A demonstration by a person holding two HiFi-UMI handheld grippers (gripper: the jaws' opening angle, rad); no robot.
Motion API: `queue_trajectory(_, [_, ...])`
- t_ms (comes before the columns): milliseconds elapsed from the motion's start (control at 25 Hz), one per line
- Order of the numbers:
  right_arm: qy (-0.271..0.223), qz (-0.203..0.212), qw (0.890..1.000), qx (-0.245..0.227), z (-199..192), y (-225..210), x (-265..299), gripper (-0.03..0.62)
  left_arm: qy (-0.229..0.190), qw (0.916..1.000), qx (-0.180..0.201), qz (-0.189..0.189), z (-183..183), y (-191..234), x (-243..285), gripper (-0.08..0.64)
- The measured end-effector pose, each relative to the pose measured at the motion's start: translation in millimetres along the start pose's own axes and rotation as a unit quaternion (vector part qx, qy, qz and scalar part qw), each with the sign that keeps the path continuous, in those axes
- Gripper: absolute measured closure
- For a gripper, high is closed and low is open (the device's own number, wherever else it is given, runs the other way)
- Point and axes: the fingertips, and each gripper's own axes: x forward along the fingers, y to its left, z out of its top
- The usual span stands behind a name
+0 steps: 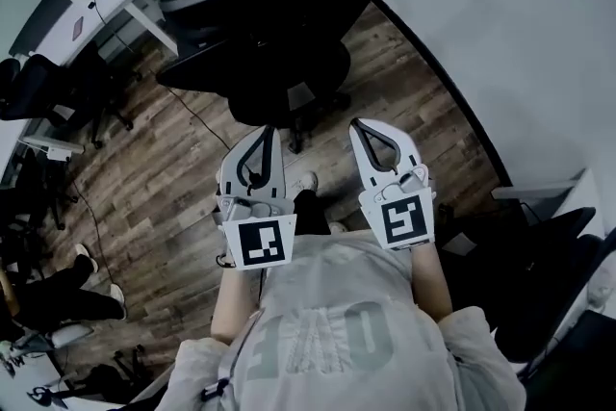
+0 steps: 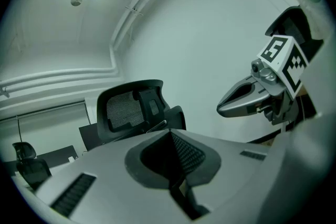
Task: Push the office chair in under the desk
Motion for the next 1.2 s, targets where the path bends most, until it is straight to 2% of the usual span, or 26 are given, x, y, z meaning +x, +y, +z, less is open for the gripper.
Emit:
queue_trajectory(240, [0.022,0.007,0.999,-0.024,6,-13,62,0.572,-0.007,0.9996,-0.027,-0.007,-21,38,46,0.545])
queue_trajectory(320, [0.023,0.012,0.999,-0.033,10,-15,82,0.572,-0.006,0.9996,-0.024,-0.016,-26,51,59,0.545])
queue_trajectory(480, [0.028,0.013,0.999,-0.016,9,-24,106,0.572,-0.004,0.9984,-0.050,-0.024,-35,64,77,0.545])
queue_trajectory(680, [0.060,0.052,0.996,-0.027,3,-11,135,0.572,0.008,0.9970,-0.071,-0.029,-57,79,85,0.545])
queue_trajectory(840, [0.055,0.053,0.997,0.007,7,-3,155,0.572,0.032,0.9944,-0.093,-0.040,-78,83,92,0.545])
queue_trajectory(1000, [0.057,0.069,0.996,0.017,-1,-5,167,0.572,0.034,0.9952,-0.076,-0.051,-79,84,107,0.545])
queue_trajectory(1200, [0.055,0.102,0.993,0.030,-20,-21,174,0.572,0.066,0.9930,-0.094,-0.029,-90,72,121,0.545])
